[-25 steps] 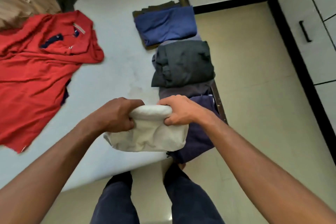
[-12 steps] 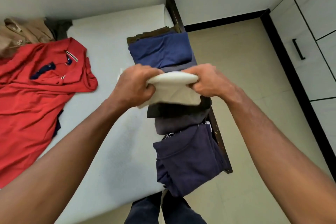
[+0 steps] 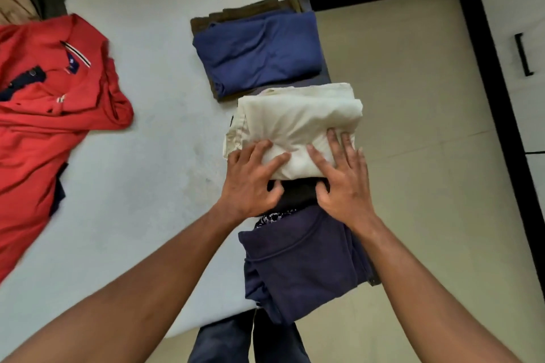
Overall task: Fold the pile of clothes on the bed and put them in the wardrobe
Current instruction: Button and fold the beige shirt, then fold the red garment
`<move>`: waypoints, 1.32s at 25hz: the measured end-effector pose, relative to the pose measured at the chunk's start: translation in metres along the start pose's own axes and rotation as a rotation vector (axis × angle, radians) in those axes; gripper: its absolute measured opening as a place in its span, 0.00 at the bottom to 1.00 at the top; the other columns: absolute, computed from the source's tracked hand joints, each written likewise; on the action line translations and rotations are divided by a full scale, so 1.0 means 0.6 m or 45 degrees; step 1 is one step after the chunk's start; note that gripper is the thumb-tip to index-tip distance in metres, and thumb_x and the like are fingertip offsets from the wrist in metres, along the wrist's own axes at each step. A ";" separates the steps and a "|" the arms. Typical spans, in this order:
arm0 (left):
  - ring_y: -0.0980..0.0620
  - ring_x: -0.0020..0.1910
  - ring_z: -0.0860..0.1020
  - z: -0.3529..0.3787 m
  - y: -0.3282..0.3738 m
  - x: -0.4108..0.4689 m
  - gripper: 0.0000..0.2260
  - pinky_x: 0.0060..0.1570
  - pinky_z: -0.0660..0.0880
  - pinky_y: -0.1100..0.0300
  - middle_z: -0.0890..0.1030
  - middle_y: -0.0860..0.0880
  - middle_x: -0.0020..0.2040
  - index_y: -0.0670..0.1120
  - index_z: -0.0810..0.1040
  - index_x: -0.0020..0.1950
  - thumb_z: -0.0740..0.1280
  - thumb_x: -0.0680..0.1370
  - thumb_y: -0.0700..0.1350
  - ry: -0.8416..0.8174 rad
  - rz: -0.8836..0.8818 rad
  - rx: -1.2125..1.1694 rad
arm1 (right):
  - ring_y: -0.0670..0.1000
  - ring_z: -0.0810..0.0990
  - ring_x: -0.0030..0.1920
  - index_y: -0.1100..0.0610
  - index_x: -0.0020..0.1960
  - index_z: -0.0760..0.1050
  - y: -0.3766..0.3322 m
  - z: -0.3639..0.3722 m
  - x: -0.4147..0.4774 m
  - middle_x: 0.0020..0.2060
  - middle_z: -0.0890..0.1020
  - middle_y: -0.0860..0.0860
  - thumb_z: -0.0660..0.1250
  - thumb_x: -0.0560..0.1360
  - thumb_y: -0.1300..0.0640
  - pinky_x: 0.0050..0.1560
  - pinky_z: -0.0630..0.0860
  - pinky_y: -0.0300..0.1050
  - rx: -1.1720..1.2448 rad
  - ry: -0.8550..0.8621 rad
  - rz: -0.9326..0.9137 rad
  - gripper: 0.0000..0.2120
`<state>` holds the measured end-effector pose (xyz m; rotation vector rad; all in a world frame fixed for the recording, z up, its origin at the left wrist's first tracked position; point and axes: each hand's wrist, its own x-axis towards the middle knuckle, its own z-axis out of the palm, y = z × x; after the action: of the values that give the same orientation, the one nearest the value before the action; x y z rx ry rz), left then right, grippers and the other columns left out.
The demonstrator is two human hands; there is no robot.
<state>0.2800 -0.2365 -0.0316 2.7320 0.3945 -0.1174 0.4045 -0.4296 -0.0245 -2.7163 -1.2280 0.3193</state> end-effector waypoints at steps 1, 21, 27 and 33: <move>0.43 0.63 0.74 -0.007 0.002 0.003 0.25 0.55 0.67 0.46 0.76 0.47 0.66 0.54 0.79 0.66 0.68 0.70 0.58 0.087 -0.007 -0.038 | 0.57 0.55 0.82 0.44 0.78 0.67 -0.005 -0.008 -0.002 0.82 0.58 0.53 0.68 0.69 0.52 0.77 0.55 0.68 0.032 0.028 0.005 0.38; 0.36 0.80 0.46 0.106 -0.008 0.137 0.39 0.69 0.55 0.25 0.43 0.48 0.83 0.58 0.43 0.82 0.48 0.75 0.74 -0.075 -0.359 -0.064 | 0.57 0.56 0.81 0.45 0.81 0.61 0.018 0.122 0.181 0.81 0.60 0.53 0.56 0.81 0.35 0.79 0.51 0.65 -0.017 0.295 0.192 0.32; 0.40 0.81 0.50 0.059 -0.015 0.126 0.35 0.74 0.56 0.33 0.51 0.47 0.82 0.56 0.54 0.81 0.54 0.77 0.69 -0.006 -0.434 -0.308 | 0.57 0.61 0.80 0.49 0.78 0.68 0.001 0.070 0.186 0.78 0.68 0.53 0.56 0.81 0.35 0.77 0.50 0.67 0.031 0.274 0.200 0.30; 0.48 0.64 0.75 -0.012 -0.103 -0.012 0.16 0.66 0.71 0.53 0.77 0.47 0.64 0.47 0.77 0.66 0.68 0.79 0.48 0.338 -0.904 -0.877 | 0.57 0.81 0.61 0.56 0.54 0.84 -0.076 -0.009 0.161 0.59 0.84 0.54 0.69 0.76 0.58 0.65 0.72 0.58 0.342 0.469 -0.056 0.09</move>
<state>0.2554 -0.1807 -0.0458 1.8335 1.2095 0.1715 0.4347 -0.3272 -0.0223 -2.3776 -1.0533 -0.0235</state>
